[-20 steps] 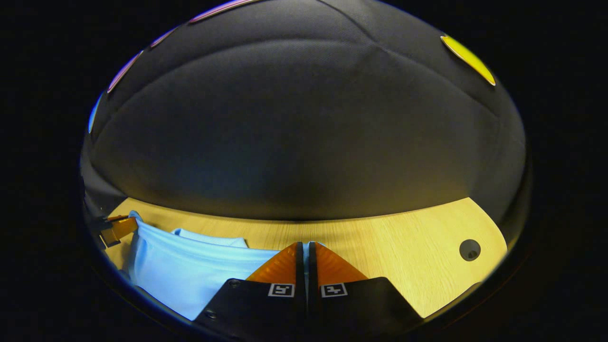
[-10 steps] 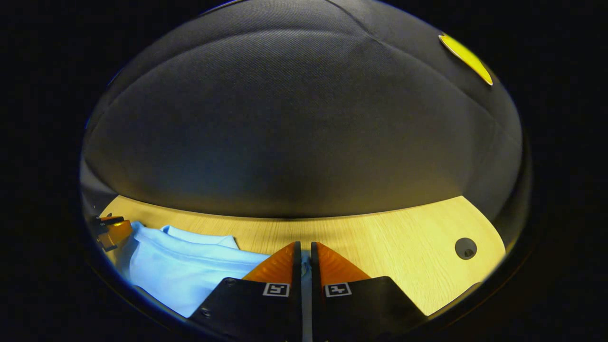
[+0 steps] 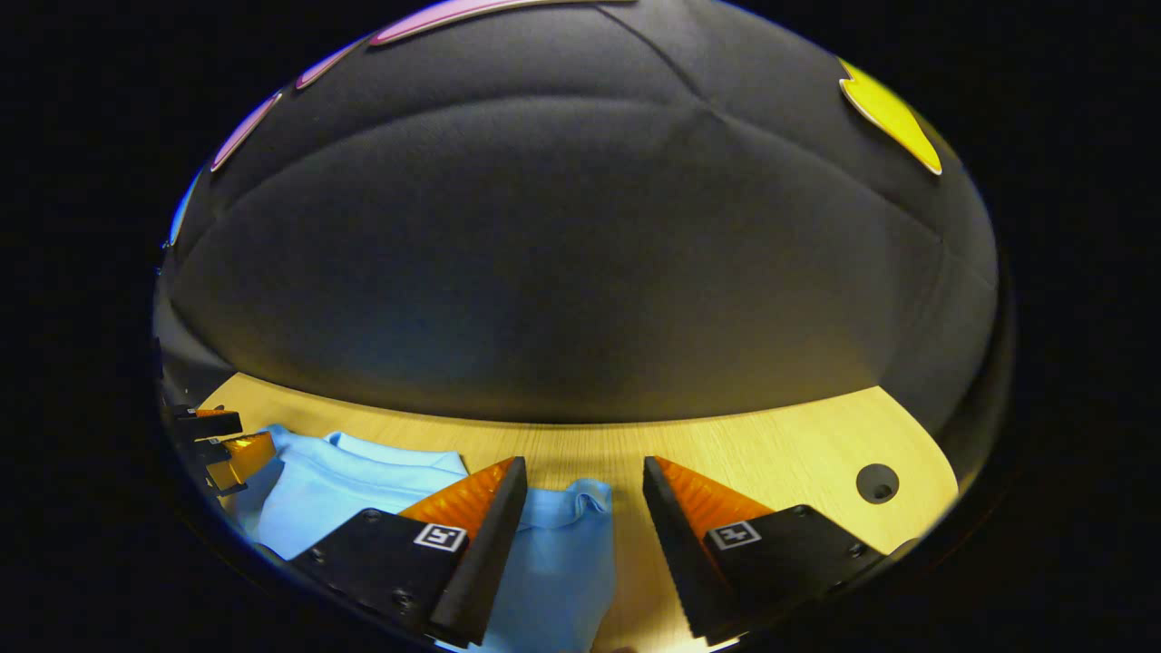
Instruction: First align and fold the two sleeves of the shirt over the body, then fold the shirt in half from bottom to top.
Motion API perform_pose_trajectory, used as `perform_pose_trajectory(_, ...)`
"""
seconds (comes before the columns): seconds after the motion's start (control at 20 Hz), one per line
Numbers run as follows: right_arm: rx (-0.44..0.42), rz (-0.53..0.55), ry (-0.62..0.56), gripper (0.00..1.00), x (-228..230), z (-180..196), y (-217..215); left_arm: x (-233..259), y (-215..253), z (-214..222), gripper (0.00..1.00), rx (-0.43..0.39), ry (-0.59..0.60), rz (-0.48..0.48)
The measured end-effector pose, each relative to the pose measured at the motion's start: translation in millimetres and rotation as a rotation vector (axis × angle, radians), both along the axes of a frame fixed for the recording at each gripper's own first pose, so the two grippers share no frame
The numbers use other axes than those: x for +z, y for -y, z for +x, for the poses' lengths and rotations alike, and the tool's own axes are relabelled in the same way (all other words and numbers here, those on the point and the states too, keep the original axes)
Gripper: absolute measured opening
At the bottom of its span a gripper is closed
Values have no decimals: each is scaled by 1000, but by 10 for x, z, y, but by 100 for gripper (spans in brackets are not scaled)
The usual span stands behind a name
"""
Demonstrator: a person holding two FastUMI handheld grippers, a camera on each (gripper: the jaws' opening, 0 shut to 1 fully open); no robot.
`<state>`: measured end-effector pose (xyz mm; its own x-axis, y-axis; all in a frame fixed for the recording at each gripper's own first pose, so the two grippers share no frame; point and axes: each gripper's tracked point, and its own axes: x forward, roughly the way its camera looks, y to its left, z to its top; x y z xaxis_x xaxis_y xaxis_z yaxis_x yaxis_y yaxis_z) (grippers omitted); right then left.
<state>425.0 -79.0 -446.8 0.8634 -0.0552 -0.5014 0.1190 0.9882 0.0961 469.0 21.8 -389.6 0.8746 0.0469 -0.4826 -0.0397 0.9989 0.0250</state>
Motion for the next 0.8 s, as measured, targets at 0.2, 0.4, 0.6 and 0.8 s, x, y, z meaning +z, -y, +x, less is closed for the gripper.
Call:
perform_pose_trajectory(0.2,-6,1,43,88,282,-168,36,338,-42,-103,99,15,63,-14)
perform_pose_trajectory(0.4,-16,9,108,90,717,-426,78,883,-87,-382,99,26,156,-11)
perform_pose_trajectory(0.6,-28,3,161,90,1238,-768,142,1502,-91,-815,99,14,244,-11)
perform_pose_trajectory(0.8,-18,-3,227,91,1883,-1259,155,2077,-31,-1384,99,0,309,-6)
